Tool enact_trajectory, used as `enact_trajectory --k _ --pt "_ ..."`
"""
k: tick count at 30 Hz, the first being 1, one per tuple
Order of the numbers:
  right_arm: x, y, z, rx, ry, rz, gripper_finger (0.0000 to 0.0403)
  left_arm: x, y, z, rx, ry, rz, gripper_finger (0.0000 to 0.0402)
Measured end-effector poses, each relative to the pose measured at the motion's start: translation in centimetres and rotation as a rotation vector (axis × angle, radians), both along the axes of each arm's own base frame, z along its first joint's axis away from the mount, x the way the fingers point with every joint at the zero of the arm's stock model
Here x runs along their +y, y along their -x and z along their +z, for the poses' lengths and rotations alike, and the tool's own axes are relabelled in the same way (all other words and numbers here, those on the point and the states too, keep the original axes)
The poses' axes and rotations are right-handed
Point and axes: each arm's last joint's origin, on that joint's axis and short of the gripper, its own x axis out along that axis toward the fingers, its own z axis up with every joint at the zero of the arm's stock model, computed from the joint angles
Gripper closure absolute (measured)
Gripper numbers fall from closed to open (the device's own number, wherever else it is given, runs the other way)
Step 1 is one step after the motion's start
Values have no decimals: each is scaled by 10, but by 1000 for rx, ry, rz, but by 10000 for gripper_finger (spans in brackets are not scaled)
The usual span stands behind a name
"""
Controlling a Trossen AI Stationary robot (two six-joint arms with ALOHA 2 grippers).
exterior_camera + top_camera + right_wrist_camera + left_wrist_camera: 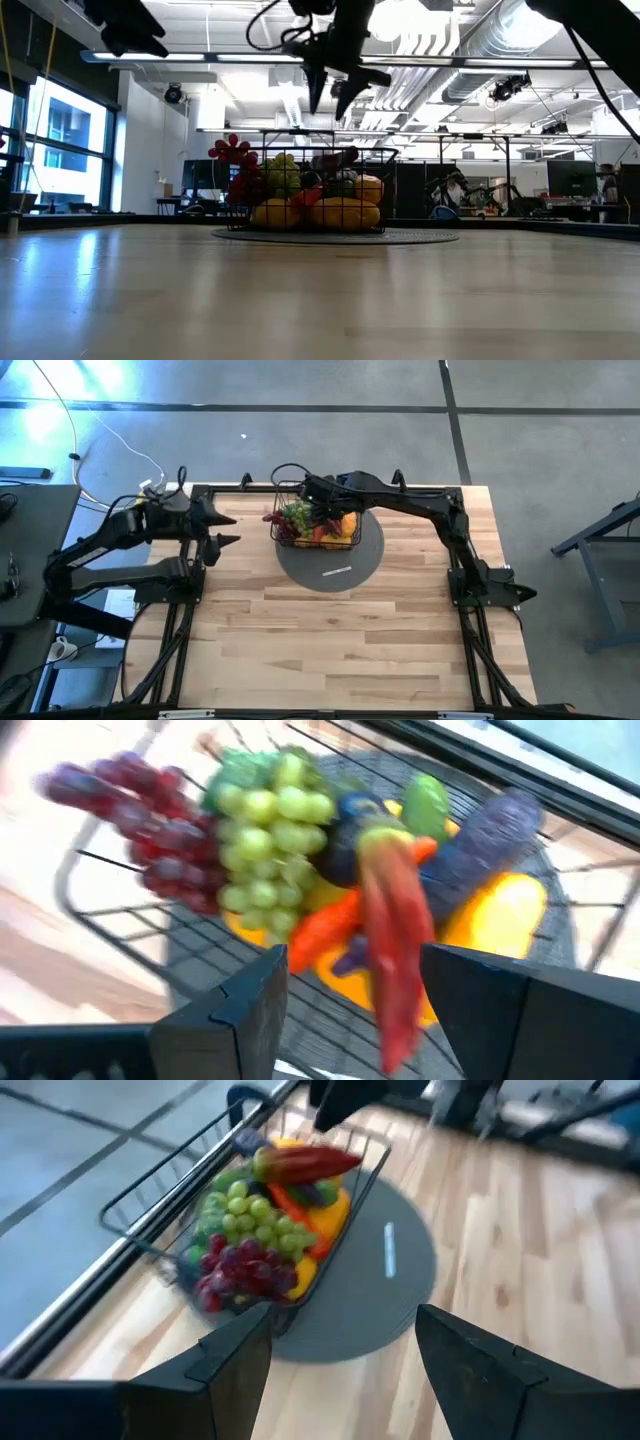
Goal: Build produce basket
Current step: Return to Home Position
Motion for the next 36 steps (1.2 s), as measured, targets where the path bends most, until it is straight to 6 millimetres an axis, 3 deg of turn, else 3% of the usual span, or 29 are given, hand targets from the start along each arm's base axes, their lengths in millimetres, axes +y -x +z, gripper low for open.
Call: enact_trajectory --k 13,22,29,36 --pt "35 -14 10 -139 -30 39 194 -12 20 -53 -274 -48 27 165" --pt "72 -7 39 -249 21 101 194 -13 16 -100 -507 33 -6 165" --pt "85 18 70 -279 44 156 194 -11 11 -132 -622 52 -20 165" --pt "94 70 115 -288 183 121 194 -7 5 -157 -619 79 -29 165"
